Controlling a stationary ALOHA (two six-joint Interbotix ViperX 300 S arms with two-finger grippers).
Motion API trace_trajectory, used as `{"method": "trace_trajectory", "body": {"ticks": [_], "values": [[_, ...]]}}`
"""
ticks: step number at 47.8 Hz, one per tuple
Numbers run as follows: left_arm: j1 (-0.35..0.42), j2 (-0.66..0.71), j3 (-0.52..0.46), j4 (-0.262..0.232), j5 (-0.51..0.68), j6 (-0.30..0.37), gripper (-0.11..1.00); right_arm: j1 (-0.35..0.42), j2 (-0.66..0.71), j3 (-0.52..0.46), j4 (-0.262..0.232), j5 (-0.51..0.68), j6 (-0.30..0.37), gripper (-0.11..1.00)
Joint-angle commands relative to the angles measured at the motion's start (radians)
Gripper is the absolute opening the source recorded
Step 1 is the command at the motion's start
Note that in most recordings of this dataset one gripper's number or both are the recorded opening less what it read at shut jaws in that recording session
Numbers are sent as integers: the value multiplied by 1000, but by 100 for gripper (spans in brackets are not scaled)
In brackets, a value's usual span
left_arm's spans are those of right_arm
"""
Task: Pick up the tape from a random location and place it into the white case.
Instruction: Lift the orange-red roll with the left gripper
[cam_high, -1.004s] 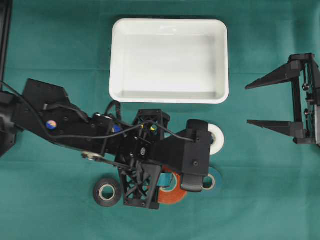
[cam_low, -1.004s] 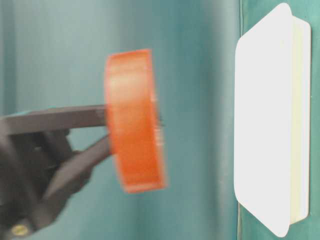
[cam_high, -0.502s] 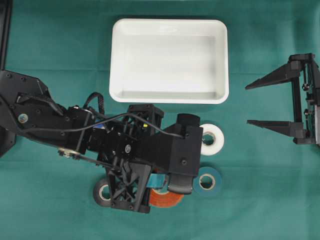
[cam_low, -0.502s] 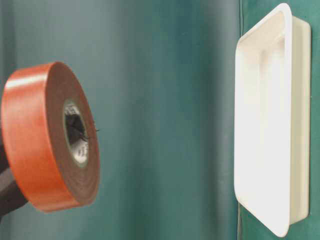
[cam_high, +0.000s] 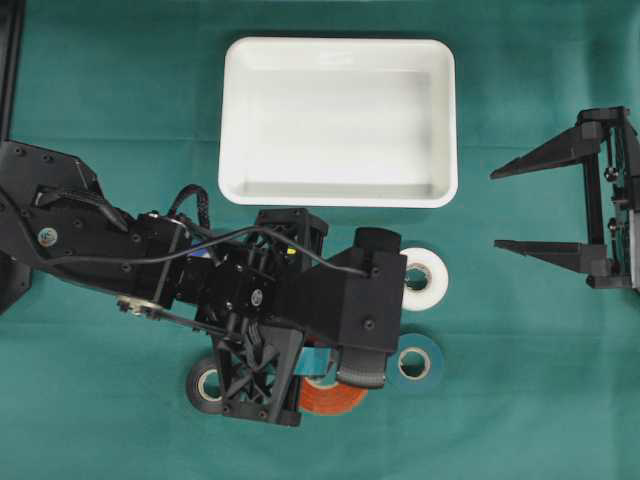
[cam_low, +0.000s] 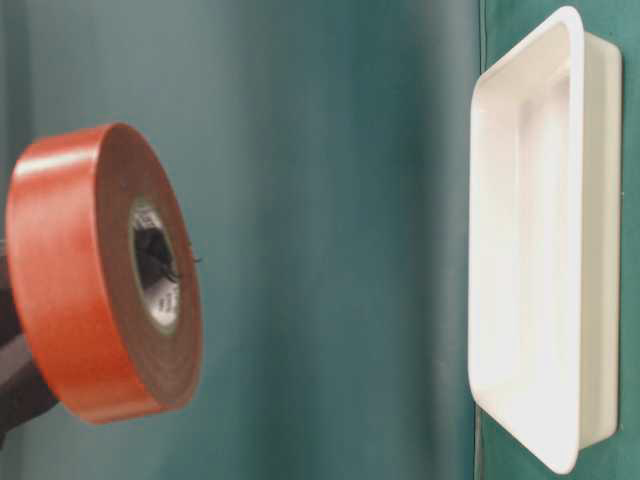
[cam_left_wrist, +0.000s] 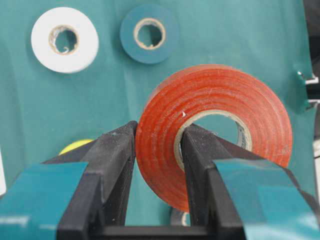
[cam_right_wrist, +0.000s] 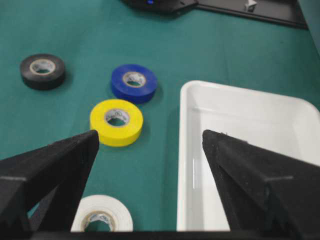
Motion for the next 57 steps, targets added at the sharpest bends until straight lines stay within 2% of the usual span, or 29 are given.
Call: {"method": "trace_trajectory", "body": {"ticks": [1,43,57], "values": [[-3,-37,-26,3,-5,0,22,-2,3,-23,-2,-3,0,92],[-3,-37,-25,3,-5,2,22,-2,3,-23,-2,-3,0,92],[55,-37,-17,8,-5,3,22,-2,5,-23,-2,-3,0,92]]}}
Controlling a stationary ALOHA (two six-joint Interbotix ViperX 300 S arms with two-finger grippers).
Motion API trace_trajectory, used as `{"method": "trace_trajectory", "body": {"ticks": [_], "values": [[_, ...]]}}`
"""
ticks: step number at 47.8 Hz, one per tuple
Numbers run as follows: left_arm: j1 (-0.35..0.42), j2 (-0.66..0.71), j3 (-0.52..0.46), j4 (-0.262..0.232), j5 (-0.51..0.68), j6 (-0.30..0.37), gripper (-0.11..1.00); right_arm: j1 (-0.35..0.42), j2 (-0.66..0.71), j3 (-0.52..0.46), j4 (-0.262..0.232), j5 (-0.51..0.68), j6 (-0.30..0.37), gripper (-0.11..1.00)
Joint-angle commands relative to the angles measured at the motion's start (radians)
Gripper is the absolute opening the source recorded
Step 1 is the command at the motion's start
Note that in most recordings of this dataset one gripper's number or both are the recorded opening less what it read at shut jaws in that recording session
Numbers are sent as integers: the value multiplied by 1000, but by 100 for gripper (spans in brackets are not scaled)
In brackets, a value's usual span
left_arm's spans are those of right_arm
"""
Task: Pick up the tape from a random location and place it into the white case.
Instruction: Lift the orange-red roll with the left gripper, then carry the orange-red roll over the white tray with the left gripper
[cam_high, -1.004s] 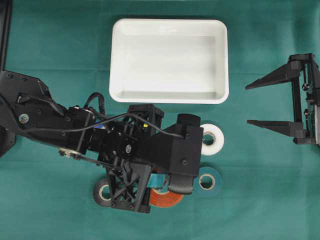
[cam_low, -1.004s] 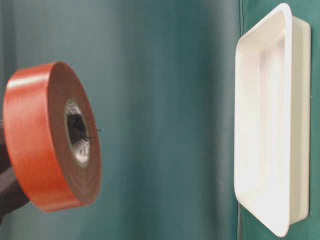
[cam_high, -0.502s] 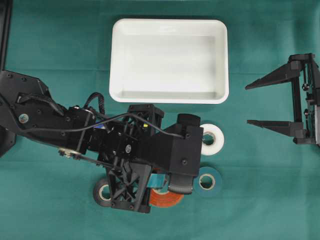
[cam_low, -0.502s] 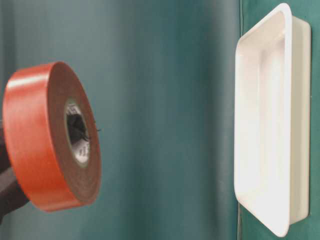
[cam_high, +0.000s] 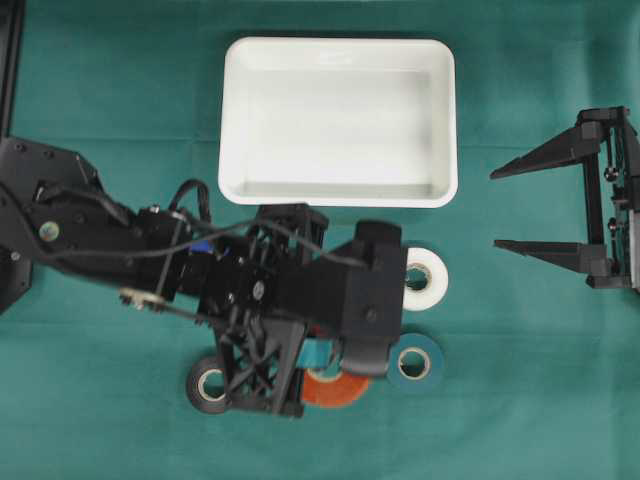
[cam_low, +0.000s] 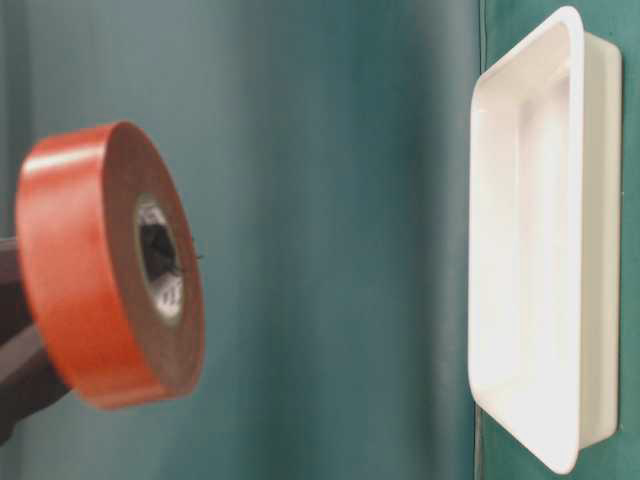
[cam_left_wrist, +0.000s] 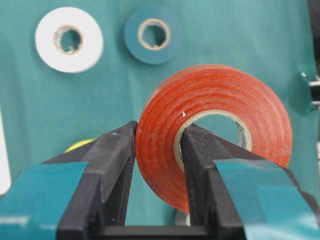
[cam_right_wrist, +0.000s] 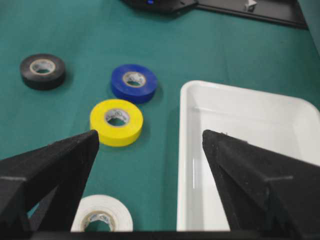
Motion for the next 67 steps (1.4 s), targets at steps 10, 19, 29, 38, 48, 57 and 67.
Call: {"method": "trace_trajectory", "body": {"ticks": [10,19,29,38,48,57,67], "values": [[110,-41,-8,5,-5,2,22,-2,2,-23,0,-3,0,92],[209,-41,3,5,-5,2,22,-2,2,-23,-2,-3,0,92],[319,-41,15,5,-11,2,22,-2,2,-23,-2,3,0,92],[431,-34,18,5,-20,2,22,-2,2,-23,-2,9,-2,92],[508,-15,17,5,-104,2,22,-3,2,-23,-3,8,-2,92],[557,15,11,5,-141,2,22,-9,2,-23,-5,8,-2,92],[601,20,25,5,-141,2,22,-15,2,-23,-5,5,-3,92]]}}
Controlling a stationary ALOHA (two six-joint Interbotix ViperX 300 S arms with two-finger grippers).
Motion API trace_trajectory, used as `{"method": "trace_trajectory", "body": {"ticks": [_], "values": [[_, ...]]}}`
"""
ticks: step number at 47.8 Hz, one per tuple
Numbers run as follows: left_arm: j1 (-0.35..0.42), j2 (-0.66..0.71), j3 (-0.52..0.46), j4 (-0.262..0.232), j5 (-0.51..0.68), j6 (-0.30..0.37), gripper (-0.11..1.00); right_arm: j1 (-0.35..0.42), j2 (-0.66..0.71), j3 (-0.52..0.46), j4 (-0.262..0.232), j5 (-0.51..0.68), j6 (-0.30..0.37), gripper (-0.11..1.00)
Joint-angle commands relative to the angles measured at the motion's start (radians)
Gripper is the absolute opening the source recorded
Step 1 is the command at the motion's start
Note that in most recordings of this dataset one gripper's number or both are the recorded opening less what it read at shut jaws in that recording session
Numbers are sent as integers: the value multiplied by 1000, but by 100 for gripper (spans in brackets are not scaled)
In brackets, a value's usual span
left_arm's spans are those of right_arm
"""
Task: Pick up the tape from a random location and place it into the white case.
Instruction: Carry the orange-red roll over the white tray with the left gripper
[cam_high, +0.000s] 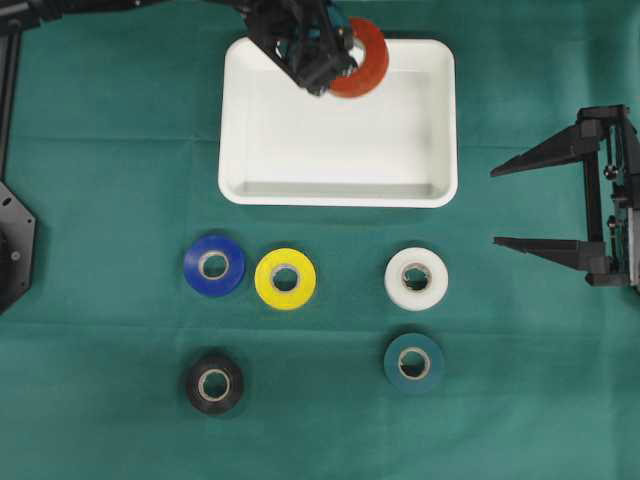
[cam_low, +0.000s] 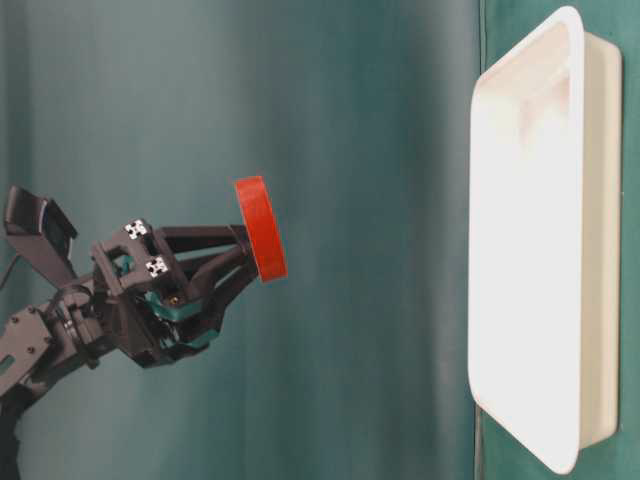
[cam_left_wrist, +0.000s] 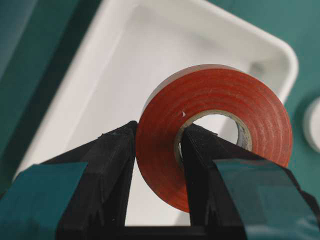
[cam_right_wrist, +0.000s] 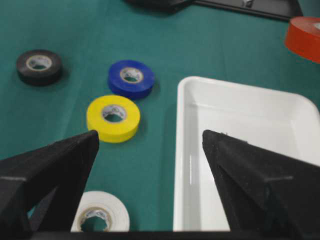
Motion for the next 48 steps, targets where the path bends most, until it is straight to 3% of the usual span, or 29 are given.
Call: {"method": "trace_trajectory", "body": {"ticks": [1,48], "values": [[17,-20,-11,3,-9,2,22,-5,3,-23,-5,-8,-2,92],[-5,46,-61,2,-5,2,22,-14,9,-25,-9,-9,0,92]]}}
